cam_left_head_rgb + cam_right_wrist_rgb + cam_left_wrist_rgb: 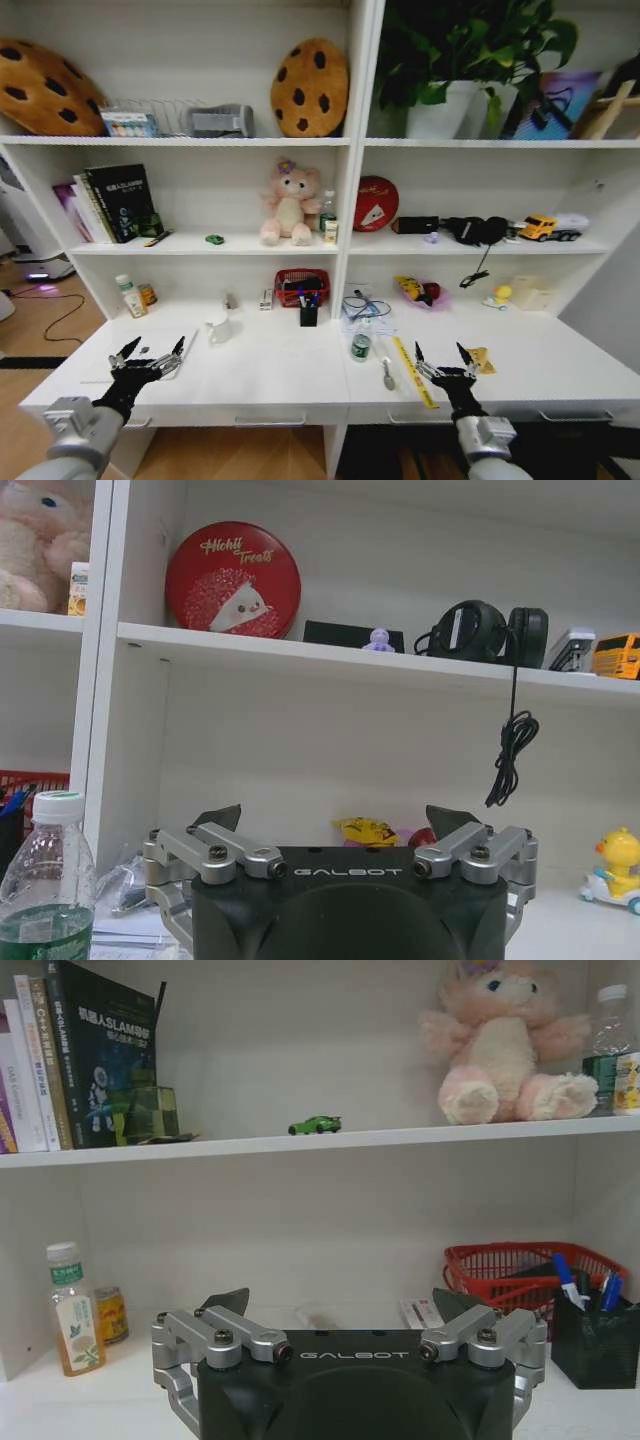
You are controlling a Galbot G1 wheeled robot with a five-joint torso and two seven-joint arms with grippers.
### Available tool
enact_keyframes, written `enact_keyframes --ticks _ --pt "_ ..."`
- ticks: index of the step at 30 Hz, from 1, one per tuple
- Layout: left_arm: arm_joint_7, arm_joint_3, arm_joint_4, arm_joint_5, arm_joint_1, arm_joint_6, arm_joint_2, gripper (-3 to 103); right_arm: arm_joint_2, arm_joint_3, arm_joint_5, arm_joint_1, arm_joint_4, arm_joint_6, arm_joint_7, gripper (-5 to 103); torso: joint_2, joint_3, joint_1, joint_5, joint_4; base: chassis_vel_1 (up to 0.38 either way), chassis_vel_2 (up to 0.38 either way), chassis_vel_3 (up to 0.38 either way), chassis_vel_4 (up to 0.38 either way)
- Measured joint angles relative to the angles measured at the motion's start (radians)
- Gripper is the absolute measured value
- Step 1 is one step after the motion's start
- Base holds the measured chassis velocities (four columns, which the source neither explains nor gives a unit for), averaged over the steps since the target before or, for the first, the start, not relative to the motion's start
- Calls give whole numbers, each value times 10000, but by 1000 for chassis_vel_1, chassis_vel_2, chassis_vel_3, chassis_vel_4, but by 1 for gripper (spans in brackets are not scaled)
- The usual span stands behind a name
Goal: Organize the objects on the table.
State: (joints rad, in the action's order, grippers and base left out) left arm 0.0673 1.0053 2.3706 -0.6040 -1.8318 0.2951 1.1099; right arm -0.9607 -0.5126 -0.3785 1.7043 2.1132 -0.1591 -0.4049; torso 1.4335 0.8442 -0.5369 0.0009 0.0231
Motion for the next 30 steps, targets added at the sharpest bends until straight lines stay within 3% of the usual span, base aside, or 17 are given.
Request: enact_keyframes --ticks 4,9,15,30 --pt "1 0 0 0 1 0 0 100 425 626 -778 -690 56 721 523 100 -1 0 -1 -6 7 -15 -42 62 40" --pt "6 2 -2 0 0 0 0 100 689 1367 -1157 -1576 -17 1064 920 100 1 -1 0 -19 -2 42 57 -27 -40" --pt "7 3 -2 0 0 0 0 100 1050 3105 -1503 -3269 -457 1321 1116 100 0 0 0 -12 2 22 27 -11 -16" --pt "5 2 -2 0 0 0 0 100 818 5193 -2150 -5726 -2176 1954 956 100 0 0 0 -9 2 0 0 0 0"
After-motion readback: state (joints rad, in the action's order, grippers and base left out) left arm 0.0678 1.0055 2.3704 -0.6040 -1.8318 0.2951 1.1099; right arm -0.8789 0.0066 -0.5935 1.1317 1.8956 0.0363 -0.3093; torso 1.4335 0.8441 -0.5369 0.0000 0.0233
